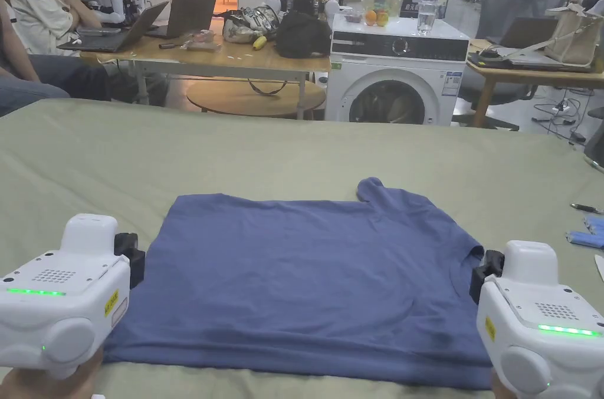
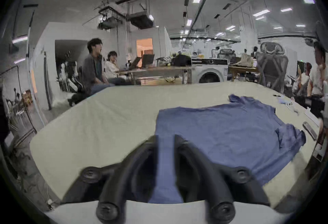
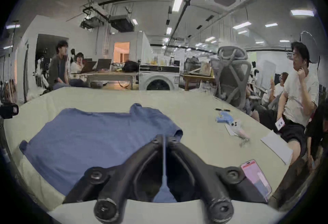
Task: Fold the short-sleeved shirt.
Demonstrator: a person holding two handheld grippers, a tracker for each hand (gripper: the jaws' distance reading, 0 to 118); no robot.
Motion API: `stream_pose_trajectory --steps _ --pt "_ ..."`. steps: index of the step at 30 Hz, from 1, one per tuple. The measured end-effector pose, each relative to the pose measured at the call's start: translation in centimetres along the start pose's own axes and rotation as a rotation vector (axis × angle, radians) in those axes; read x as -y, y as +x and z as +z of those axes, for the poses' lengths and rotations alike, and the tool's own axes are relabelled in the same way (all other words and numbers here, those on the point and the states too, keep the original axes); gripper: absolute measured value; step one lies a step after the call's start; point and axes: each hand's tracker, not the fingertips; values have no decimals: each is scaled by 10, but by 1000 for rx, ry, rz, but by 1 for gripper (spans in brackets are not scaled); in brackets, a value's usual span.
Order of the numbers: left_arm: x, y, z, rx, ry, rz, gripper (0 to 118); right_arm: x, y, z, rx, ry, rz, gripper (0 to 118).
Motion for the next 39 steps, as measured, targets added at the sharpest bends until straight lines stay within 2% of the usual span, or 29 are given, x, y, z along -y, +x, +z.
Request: stream_pose_trajectory --steps 1,5,13,16,19,21,24,28,30,32,34,35,36,37,38,39 --pt "-1 2 2 -11 -11 -6 0 0 1 1 -27 0 -17 0" --pt "-4 -8 2 10 -112 28 0 0 -2 2 -45 -14 -11 0" --pt "9 -49 -30 124 -517 169 0 6 -2 -4 -57 -70 10 0" --pt "20 -55 -45 147 -636 184 10 8 1 -7 -59 -100 10 0" --pt "28 -47 -42 113 -682 174 33 10 4 -8 -57 -124 13 0" --pt "36 -44 -42 92 -727 192 43 12 5 -10 -54 -144 17 0" --pt "49 -35 -47 80 -788 192 46 13 8 -11 -57 -177 14 0" --pt "48 -26 -39 57 -754 160 45 12 15 -9 -64 -224 26 0" --pt "49 -27 -40 78 -746 97 39 9 23 -7 -60 -266 40 0" --pt "48 -27 -38 177 -729 168 4 5 33 -8 -66 -335 50 0" --pt "52 -26 -41 128 -729 88 2 4 43 -11 -74 -405 53 0" --pt "54 -25 -42 120 -724 74 2 5 48 -13 -83 -440 44 4" --pt "55 -25 -41 120 -725 97 2 9 51 -15 -85 -465 41 19" --pt "55 -24 -40 116 -716 101 2 14 52 -18 -76 -499 51 43" --pt "54 -24 -39 115 -714 98 2 20 51 -20 -64 -518 68 51" --pt "54 -25 -39 116 -710 94 2 26 49 -22 -54 -541 91 51"
